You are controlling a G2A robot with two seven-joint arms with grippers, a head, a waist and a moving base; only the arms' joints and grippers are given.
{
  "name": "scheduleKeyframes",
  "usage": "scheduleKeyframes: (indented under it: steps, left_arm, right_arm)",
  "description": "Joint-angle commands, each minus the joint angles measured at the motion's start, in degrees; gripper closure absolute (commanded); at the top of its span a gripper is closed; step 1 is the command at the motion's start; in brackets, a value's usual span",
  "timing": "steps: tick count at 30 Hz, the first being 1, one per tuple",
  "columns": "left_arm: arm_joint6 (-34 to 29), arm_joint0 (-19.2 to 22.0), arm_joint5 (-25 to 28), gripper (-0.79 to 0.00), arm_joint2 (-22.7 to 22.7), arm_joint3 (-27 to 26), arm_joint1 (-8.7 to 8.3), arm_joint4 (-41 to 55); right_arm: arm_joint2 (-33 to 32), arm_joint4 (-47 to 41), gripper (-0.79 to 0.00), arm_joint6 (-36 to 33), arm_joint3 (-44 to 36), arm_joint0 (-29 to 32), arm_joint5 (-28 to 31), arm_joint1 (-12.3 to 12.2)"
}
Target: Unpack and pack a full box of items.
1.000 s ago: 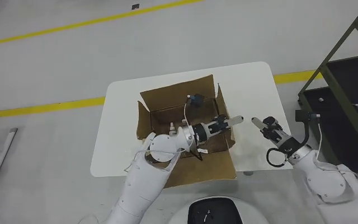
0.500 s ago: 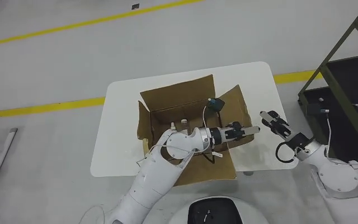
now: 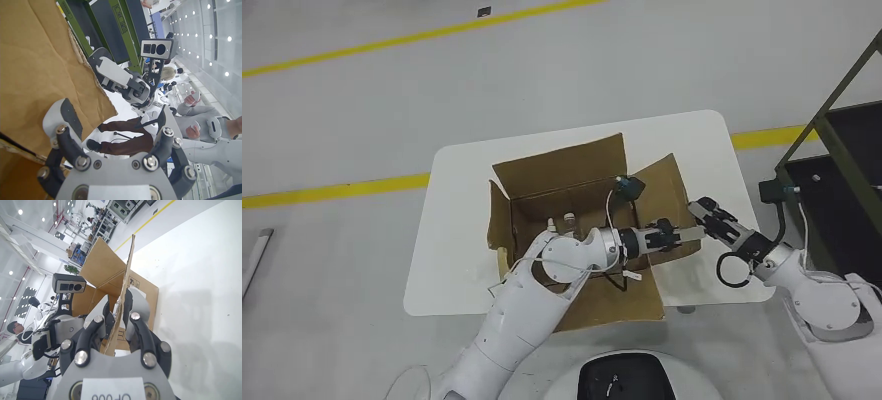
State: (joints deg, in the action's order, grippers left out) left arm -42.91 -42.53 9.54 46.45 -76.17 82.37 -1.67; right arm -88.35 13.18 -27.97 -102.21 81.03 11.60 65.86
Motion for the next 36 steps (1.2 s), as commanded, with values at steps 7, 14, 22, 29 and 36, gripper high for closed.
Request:
scheduleKeyframes:
  steps: [7, 14, 22, 29, 36]
  left_arm:
    - [0.1, -0.9, -0.4, -0.785, 2.1, -0.6, -0.48, -0.8]
    - [0.8, -3.0, -1.4, -0.785, 8.1, -3.4, -2.63, -8.8]
    - [1.3, -12.2, -8.1, -0.785, 22.2, -15.6, -6.74, -21.6]
    - [-2.7, -19.3, -12.5, -0.785, 31.9, -24.4, -9.40, -34.1]
    - [-1.1, -22.3, -13.9, -0.785, 34.7, -24.9, -10.20, -38.5]
  right_arm:
    - [0.8, 0.3, 0.000, 1.2, 1.4, -0.1, -0.2, 0.0]
    - [1.2, 0.0, 0.000, 2.4, 2.1, 0.3, -0.2, 0.1]
    - [1.5, -0.3, 0.000, 4.1, 2.9, 0.9, 0.1, 0.2]
    - [1.5, -0.1, 0.000, 4.6, 3.5, 1.6, 0.5, 0.1]
    - [1.8, 0.3, 0.000, 5.2, 4.4, 2.4, 0.6, 0.2]
